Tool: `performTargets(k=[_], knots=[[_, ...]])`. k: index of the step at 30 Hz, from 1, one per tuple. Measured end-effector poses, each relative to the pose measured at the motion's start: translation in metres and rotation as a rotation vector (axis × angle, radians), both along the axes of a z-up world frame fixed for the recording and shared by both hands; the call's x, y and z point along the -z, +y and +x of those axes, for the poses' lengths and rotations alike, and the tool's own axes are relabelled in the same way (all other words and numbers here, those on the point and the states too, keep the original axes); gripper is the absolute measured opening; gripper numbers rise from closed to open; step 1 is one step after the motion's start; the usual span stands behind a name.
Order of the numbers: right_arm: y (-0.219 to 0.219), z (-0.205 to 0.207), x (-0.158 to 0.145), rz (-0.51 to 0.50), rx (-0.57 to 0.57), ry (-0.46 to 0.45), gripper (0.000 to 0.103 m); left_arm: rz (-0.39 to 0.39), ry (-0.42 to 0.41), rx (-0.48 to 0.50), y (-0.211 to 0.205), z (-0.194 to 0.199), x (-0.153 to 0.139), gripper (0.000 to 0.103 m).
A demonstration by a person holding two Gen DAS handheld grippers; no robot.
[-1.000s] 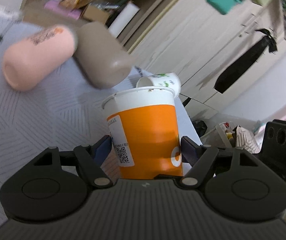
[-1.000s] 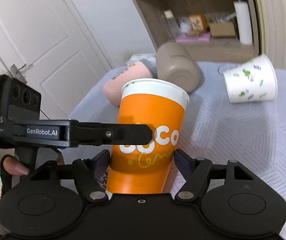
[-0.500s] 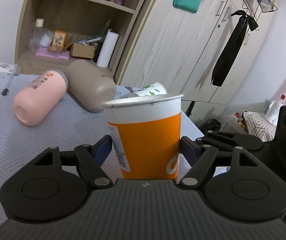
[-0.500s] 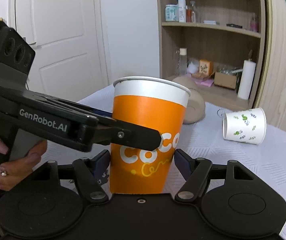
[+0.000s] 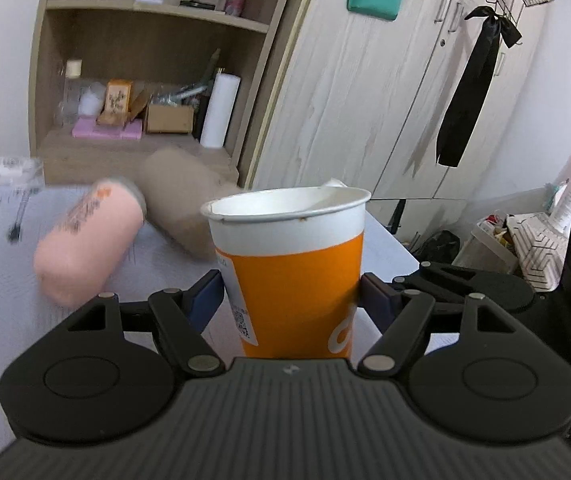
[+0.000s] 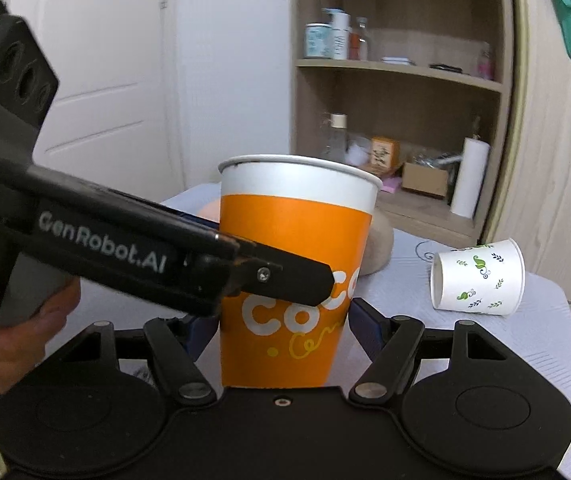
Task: Flip cup upright
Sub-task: 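Lower the upright orange cup onto the cloth with the right tool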
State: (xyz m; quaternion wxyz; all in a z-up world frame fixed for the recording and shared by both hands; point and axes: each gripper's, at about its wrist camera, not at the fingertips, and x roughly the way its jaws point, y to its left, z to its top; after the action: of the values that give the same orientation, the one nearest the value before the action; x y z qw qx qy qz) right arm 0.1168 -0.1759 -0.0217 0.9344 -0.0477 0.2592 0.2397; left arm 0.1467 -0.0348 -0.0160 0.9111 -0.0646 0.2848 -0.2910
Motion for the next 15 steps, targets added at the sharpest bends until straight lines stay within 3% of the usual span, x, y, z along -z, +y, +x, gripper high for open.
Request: performTargets(k=[4,9,15], knots=[[0.002,0.012,-0.003,0.019,0.026,-0.036,0.076,-0.011,-0.023,-0.001,0.001,0.012,-0.006,0.074],[0.019,0.012,0.005,-0.132,0.045,-0.149,0.077,0.006,-0.059,0.0,-0.005,0.017,-0.006,0.074],[0.019,0.019,0.015,-0.126,0.055,-0.15,0.077,0.058,-0.084,-0.024,-0.013,0.019,0.0,0.074]])
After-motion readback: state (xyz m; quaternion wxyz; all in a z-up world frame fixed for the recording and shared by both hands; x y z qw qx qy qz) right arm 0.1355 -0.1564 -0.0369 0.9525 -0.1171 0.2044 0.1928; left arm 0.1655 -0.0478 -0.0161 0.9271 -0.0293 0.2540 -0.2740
